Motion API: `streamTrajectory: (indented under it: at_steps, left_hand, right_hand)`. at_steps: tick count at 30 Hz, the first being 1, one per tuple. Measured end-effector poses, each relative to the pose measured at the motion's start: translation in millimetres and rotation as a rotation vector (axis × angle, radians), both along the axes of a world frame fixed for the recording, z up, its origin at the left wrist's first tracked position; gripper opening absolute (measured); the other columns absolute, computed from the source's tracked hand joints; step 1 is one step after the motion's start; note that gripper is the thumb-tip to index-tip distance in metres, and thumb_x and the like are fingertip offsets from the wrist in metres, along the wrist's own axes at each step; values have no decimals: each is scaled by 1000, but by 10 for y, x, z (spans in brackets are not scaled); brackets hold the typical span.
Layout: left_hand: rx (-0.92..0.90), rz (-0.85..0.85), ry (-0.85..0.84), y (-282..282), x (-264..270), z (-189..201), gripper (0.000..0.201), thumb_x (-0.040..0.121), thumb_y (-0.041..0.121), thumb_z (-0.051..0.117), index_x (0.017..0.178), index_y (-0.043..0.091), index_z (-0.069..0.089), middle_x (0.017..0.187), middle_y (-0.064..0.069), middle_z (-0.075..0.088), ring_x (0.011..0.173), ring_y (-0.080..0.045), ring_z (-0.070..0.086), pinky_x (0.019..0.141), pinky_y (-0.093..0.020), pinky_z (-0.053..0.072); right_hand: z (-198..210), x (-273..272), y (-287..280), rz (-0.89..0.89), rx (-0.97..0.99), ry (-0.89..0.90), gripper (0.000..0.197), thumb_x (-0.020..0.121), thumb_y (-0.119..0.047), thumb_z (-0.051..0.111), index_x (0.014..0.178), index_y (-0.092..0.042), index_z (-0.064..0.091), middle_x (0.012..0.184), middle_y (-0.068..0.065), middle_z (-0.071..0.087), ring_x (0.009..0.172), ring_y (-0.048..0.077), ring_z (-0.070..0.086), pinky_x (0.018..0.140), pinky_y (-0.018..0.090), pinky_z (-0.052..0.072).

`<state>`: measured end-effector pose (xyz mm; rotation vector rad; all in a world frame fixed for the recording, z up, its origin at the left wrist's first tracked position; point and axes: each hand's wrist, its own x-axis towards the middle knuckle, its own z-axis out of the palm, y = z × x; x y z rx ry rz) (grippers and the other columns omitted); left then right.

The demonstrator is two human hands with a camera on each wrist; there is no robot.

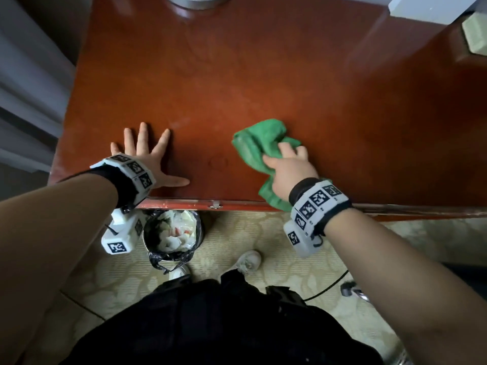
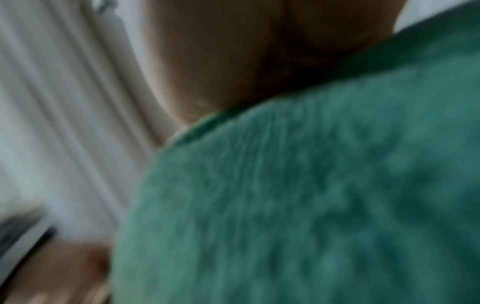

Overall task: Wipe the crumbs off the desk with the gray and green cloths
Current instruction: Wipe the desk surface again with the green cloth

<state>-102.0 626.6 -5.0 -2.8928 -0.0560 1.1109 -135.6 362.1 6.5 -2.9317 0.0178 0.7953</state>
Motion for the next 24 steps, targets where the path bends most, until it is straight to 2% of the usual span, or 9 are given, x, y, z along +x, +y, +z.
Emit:
streamTrajectory:
  at_steps: [3,5,7,10,12,15,20,22,24]
  left_hand:
    - [-4,0,31,17,23,-47,118,63,81,52,139,40,-29,147,-4,-39,139,-32,-27,113,-56,-7]
    - [-6,9,38,15,31,-63,118,64,81,51,139,40,-29,147,-4,-40,139,-32,-28,113,-56,-7]
    - [-3,14,38,17,54,-72,117,64,81,51,139,40,-29,147,-4,-39,139,-33,-27,113,-57,-6]
    - [4,7,16,38,52,-108,115,65,81,49,140,40,-28,149,-5,-36,140,-34,-25,113,-57,-4]
    - [14,-6,14,32,64,-123,114,66,82,47,139,40,-29,149,-6,-35,140,-34,-24,113,-58,-3]
    - [10,-7,14,28,77,-122,114,65,82,48,139,40,-29,149,-6,-35,140,-35,-24,112,-59,-2]
    - [11,-11,3,39,84,-136,116,64,82,49,140,40,-28,149,-6,-35,140,-35,-24,111,-60,-1]
    - [21,-11,27,37,99,-136,117,63,83,48,138,41,-30,148,-5,-38,139,-35,-25,111,-60,-2]
    - [17,1,40,43,124,-138,117,62,83,48,137,42,-31,147,-4,-39,139,-34,-26,111,-60,-3]
  right_hand:
    - [69,308,-157,92,127,78,54,90,-11,44,135,-41,45,148,-1,27,131,29,30,111,31,29]
    - [145,652,-370,-13,134,-55,49,92,-14,46,134,-39,47,141,4,35,124,32,41,108,31,33]
    - [182,971,-544,-206,21,-161,51,94,-13,42,139,-37,40,148,5,25,128,35,33,108,37,32]
    - [103,1193,-434,-313,-137,-40,57,92,-13,40,144,-35,29,154,0,8,134,35,19,108,46,30]
    - [40,1145,-210,-182,-146,-47,57,90,-12,42,141,-35,32,152,1,11,132,34,19,104,47,33]
    - [-24,844,91,202,-26,-125,56,86,-11,46,136,-37,41,150,0,19,131,33,22,102,42,36]
    - [76,841,100,625,134,178,69,84,1,40,134,-46,44,150,-5,24,131,25,28,109,30,29]
    - [176,1155,-12,504,89,48,61,88,-3,40,134,-43,45,152,-3,24,131,30,29,111,32,27]
    - [168,1483,-115,178,-2,-124,55,92,-10,40,137,-41,41,153,0,19,130,34,27,108,38,30]
